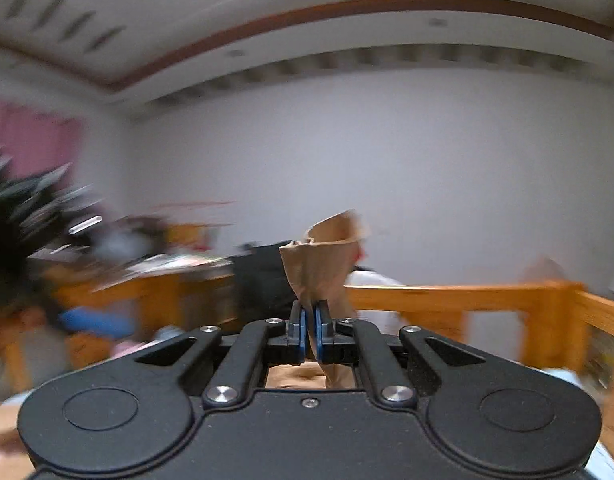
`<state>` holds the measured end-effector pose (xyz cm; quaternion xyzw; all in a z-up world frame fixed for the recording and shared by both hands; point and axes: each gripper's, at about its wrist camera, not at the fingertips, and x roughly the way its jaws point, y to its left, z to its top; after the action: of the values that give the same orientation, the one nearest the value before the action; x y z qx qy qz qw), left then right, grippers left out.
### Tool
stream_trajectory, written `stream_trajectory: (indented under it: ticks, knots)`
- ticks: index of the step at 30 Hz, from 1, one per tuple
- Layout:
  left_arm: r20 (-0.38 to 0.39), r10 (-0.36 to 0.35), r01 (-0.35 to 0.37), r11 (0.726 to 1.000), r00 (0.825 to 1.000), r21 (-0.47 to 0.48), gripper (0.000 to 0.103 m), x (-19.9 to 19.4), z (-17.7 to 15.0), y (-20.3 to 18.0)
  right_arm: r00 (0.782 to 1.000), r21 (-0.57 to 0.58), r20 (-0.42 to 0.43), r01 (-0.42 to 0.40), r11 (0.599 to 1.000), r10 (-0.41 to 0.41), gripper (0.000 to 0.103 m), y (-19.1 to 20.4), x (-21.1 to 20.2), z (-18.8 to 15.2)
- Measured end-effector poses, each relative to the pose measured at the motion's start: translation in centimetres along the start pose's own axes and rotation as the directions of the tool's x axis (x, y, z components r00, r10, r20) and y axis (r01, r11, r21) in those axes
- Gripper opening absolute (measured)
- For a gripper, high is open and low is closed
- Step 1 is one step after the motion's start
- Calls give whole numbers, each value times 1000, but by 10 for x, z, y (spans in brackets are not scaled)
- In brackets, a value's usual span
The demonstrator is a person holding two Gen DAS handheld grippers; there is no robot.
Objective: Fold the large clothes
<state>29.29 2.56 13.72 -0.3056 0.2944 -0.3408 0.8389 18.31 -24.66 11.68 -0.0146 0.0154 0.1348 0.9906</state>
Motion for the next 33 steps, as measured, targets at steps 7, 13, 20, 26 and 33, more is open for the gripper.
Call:
stream_trajectory:
  ticks: [7, 13, 20, 26, 33]
  knots:
    - [-77, 33, -52, 965, 996, -258, 102, 13, -13, 79, 975, -147, -131, -199, 969, 180, 3, 82, 9, -51]
    - [-230, 234, -302, 893, 945, -333, 78, 18, -25, 122, 956, -318, -177, -279, 906, 232, 3, 132, -12, -78]
    - [-232, 331, -383, 893, 915, -236, 0, 20, -32, 119, 941, -358, -219, -324, 876, 258, 4, 141, -22, -88]
    - [47, 425, -425, 905, 904, -6, 0, -16, -19, 64, 951, -406, -227, -287, 868, 208, 42, 124, -35, -92]
    - [189, 484, -502, 863, 854, 57, 0, -58, -21, 54, 953, -303, -301, -117, 946, 21, 75, 35, 10, -90]
